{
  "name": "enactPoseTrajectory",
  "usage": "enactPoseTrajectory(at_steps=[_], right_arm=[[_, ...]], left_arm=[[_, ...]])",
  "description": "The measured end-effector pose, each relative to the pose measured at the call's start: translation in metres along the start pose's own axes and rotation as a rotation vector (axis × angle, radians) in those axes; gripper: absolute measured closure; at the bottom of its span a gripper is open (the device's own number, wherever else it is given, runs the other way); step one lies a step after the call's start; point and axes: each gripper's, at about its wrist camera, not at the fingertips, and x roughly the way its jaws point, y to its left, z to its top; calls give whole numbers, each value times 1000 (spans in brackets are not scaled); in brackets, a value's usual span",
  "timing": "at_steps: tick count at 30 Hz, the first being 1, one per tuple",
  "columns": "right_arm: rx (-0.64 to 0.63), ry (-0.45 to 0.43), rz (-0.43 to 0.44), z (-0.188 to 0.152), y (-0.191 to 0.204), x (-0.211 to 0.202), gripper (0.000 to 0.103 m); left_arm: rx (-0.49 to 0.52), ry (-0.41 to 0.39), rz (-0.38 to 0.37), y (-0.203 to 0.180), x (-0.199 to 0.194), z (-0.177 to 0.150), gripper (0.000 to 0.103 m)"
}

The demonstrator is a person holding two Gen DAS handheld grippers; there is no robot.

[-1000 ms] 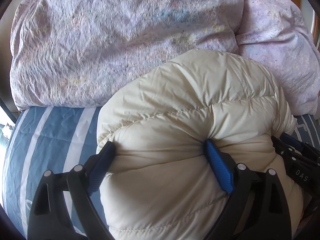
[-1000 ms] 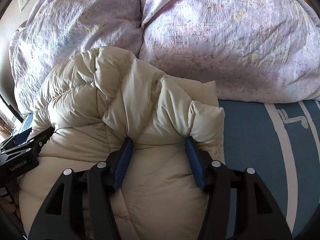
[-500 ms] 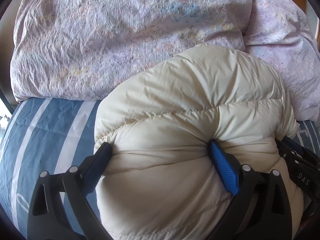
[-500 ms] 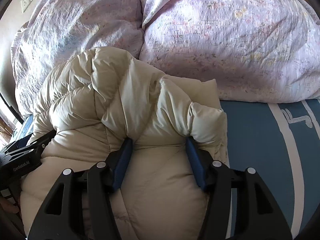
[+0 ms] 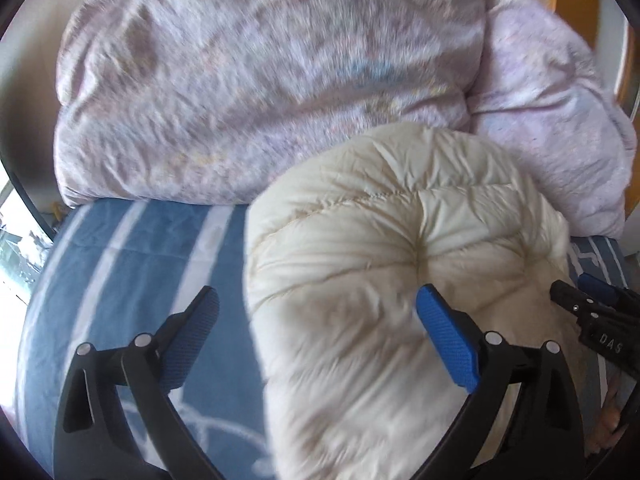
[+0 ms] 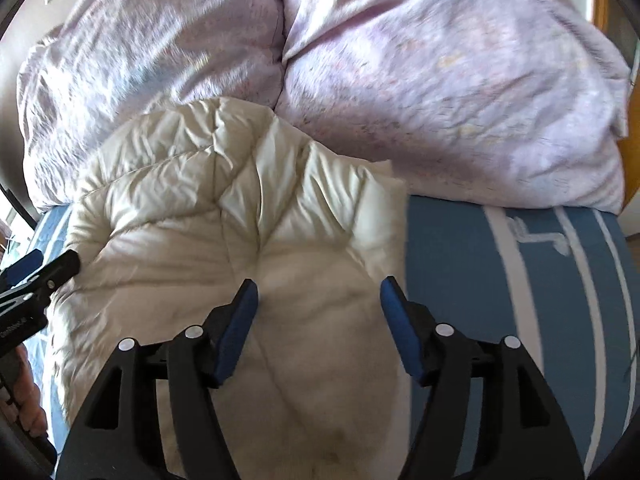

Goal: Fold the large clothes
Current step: 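Open both grippers and pull them back from the folded jacket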

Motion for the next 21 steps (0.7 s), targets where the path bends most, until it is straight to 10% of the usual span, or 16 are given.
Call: enactPoseTrajectory(at_steps=[9,21], right_arm=[[46,-27,47,-35,-2,-66,9],[35,33,124,-89,7,-118,5]], left_arm=[[-18,-59,-49,9,-93,-41,4],[-73,19,-115,11,-150,-108,4]])
